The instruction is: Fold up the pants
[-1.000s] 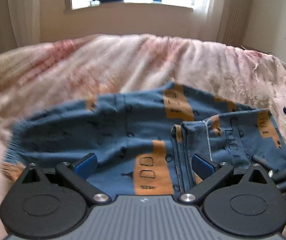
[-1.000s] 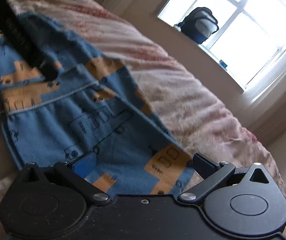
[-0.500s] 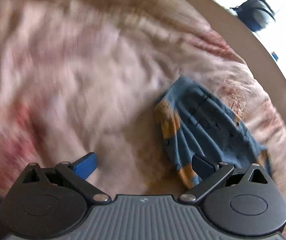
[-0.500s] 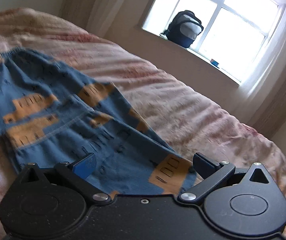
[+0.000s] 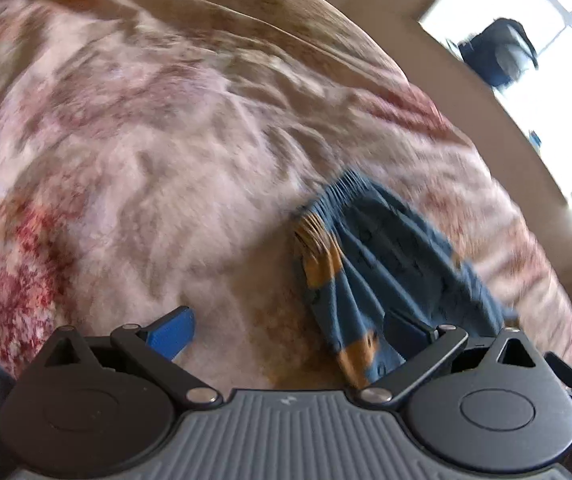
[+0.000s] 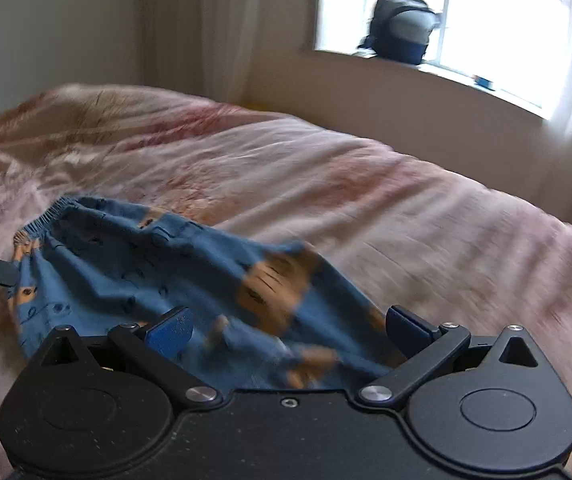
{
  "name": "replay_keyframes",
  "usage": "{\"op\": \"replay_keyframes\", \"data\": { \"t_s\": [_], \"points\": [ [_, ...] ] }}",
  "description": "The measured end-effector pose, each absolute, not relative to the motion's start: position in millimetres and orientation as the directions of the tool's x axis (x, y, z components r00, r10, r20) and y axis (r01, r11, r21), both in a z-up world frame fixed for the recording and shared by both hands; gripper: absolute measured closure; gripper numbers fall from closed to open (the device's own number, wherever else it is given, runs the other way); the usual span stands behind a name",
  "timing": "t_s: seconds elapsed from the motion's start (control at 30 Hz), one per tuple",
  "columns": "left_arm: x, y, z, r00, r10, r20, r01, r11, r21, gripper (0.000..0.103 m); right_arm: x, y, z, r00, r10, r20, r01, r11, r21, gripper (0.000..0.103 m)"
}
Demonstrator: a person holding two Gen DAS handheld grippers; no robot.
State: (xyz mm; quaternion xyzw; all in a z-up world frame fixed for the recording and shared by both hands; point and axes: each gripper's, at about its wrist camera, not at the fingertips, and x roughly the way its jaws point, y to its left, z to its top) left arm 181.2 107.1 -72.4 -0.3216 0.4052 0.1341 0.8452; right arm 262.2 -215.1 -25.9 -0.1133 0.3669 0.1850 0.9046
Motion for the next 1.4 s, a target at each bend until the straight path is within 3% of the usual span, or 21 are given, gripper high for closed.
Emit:
{"op": "replay_keyframes", "data": {
  "t_s": [0.27, 0.4, 0.77, 1.03, 1.1, 1.23, 1.4],
  "points": [
    [184, 125, -77, 0.713, -0.004, -0.701, -0.502, 0.695, -0.514, 0.0, 326, -119, -29, 0.484, 0.431, -0.761, -0.708, 0.704, -0.052, 0.001],
    [187, 125, -78, 0.725, 0.013, -0.688, -0.504, 0.691, -0.519, 0.0, 336, -85, -47, 0.393, 0.425, -0.815, -0.801, 0.594, -0.077, 0.001],
    [201, 128, -87, 0.76, -0.107, -0.641, -0.409, 0.689, -0.599, 0.001, 364, -101, -60, 0.374, 0.497, -0.783, -0.768, 0.639, 0.04, 0.001],
    [198, 133, -90, 0.771, -0.098, -0.63, -0.43, 0.65, -0.627, 0.001, 371, -105, -46, 0.283, 0.637, -0.717, -0.784, 0.585, 0.21, 0.001],
    [198, 133, -90, 0.771, -0.094, -0.63, -0.433, 0.648, -0.627, 0.001, 372, -92, -52, 0.265, 0.623, -0.736, -0.802, 0.567, 0.19, 0.001],
    [200, 133, -92, 0.767, -0.093, -0.634, -0.438, 0.646, -0.625, 0.001, 376, -70, -59, 0.377, 0.504, -0.777, -0.791, 0.612, 0.013, 0.001],
    [203, 130, -92, 0.781, -0.094, -0.617, -0.409, 0.671, -0.619, 0.003, 383, -75, -61, 0.393, 0.484, -0.782, -0.778, 0.628, -0.002, 0.001]
  ]
}}
